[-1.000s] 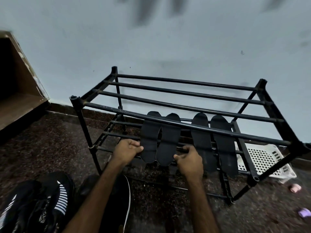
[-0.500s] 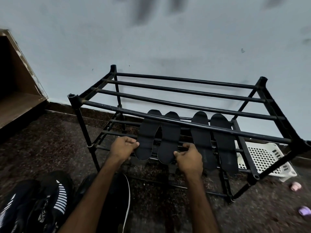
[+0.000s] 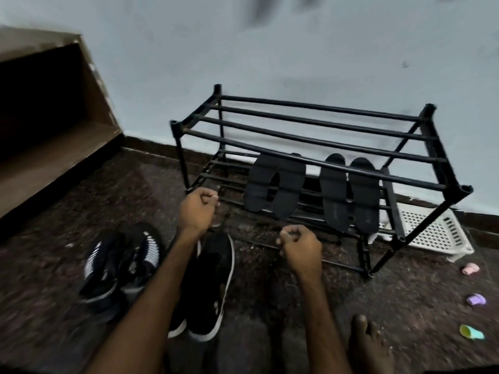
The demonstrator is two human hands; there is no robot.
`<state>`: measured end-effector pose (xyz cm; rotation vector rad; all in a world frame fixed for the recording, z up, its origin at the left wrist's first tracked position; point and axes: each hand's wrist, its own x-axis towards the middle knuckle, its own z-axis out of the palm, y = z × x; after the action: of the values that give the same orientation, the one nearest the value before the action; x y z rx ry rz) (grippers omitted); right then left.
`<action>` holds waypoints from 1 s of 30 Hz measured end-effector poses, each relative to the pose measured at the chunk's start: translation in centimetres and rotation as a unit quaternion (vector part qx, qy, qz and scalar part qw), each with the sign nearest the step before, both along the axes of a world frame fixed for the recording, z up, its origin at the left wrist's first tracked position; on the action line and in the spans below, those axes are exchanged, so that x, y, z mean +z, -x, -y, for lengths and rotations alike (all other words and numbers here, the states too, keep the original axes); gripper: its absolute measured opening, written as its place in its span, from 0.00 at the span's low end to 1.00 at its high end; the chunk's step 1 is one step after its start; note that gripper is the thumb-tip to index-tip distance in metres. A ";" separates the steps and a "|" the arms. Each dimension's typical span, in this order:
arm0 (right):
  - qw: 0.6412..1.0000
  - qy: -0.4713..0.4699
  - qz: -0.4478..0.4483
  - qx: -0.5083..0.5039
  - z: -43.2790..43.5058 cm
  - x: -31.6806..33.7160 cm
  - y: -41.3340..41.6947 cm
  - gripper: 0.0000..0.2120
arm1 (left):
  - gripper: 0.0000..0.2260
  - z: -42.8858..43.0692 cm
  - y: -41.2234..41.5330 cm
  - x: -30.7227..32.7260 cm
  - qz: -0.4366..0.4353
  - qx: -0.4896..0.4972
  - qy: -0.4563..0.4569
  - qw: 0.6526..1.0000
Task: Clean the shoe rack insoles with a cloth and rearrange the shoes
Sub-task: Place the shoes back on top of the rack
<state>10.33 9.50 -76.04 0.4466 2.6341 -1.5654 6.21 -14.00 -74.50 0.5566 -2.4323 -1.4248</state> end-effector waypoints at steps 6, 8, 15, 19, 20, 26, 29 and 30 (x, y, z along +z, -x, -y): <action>0.956 -0.068 0.065 0.279 8.4 -4.7 -7.1 0.07 | 0.05 7.8 -11.5 -5.3 0.205 -0.013 0.162 0.965; 0.944 -0.070 0.048 0.319 11.2 -4.9 -9.2 0.10 | 0.05 9.0 -14.7 -7.1 0.254 -0.050 0.195 0.946; 0.840 -0.276 0.144 0.444 14.3 -7.3 -12.7 0.22 | 0.20 7.1 -21.1 -11.0 0.339 -0.186 0.229 0.893; 0.833 -0.302 0.125 0.445 14.4 -7.6 -13.5 0.20 | 0.21 6.3 -20.4 -11.3 0.355 -0.182 0.286 0.871; 0.833 -0.305 0.121 0.445 14.6 -7.5 -13.5 0.19 | 0.20 6.2 -20.1 -11.3 0.368 -0.177 0.289 0.866; 0.843 -0.288 0.113 0.439 14.4 -8.1 -13.3 0.19 | 0.17 5.1 -19.7 -11.2 0.385 -0.156 0.307 0.856; 0.852 -0.282 0.112 0.427 14.7 -8.5 -13.4 0.17 | 0.17 4.9 -19.8 -11.3 0.388 -0.147 0.306 0.857; 0.850 -0.286 0.114 0.428 14.7 -8.5 -13.4 0.16 | 0.17 4.8 -19.9 -11.2 0.389 -0.144 0.310 0.855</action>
<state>23.71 -5.23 -84.51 -0.4723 2.4701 -0.4263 26.12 -18.85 -85.73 0.7103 -3.4998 -0.3871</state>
